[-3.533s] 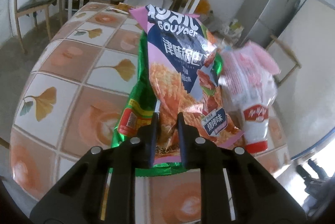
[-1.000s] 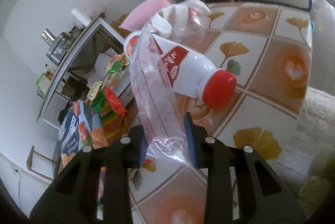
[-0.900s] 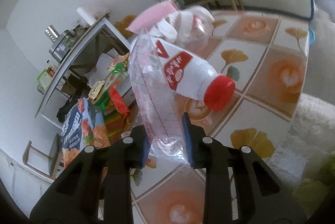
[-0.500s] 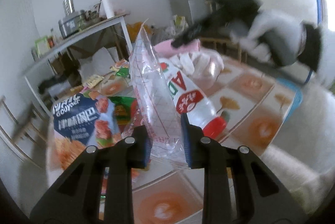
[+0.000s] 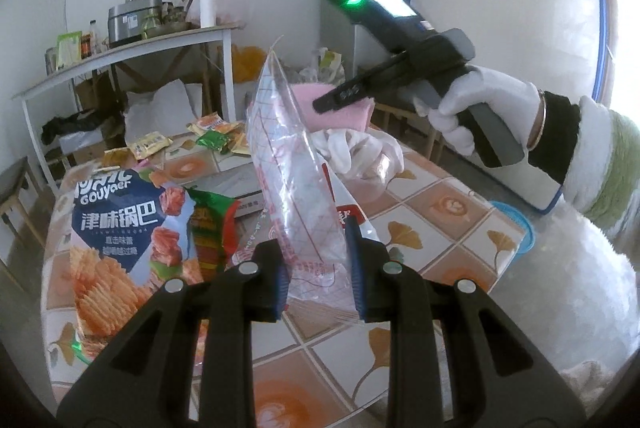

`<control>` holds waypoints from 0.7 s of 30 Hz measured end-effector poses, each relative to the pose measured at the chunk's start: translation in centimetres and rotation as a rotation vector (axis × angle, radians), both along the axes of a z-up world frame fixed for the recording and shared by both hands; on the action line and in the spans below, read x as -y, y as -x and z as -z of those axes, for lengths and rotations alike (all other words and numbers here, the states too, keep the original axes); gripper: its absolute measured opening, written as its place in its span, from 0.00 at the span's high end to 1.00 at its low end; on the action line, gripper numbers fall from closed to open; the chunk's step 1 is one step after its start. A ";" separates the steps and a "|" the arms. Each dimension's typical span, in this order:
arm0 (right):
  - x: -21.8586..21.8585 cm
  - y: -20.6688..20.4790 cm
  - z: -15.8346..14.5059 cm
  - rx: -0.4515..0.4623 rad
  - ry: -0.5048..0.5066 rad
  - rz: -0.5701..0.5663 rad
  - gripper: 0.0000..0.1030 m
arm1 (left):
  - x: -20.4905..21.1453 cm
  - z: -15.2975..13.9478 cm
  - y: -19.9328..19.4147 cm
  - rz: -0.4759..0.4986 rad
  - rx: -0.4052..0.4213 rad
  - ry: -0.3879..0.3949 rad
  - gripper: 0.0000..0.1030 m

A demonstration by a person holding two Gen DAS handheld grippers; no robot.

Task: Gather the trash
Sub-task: 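Grasp the pink knitted sponge with the right gripper while the left holds the plastic bag, then carry the plastic bag and pink sponge with both grippers over the blue wastebasket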

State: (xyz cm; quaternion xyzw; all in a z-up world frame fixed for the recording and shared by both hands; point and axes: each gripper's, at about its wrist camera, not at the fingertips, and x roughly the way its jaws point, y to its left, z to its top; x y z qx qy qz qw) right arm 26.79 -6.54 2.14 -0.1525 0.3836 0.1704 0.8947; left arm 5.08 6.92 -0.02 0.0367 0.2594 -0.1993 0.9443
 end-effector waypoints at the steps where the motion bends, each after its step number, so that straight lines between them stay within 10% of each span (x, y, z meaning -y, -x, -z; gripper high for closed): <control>1: 0.6 0.0 -0.5 -0.004 -0.039 0.009 0.65 | -0.1 -0.1 0.0 0.001 -0.002 0.012 0.77; 10: 6.9 3.6 -4.9 -0.036 -0.425 0.040 0.66 | -2.2 -0.8 -0.5 0.016 -0.071 0.221 0.77; 21: 16.5 14.5 -6.6 0.025 -0.582 0.180 0.66 | 3.5 -3.5 -0.1 0.182 -0.082 0.303 0.77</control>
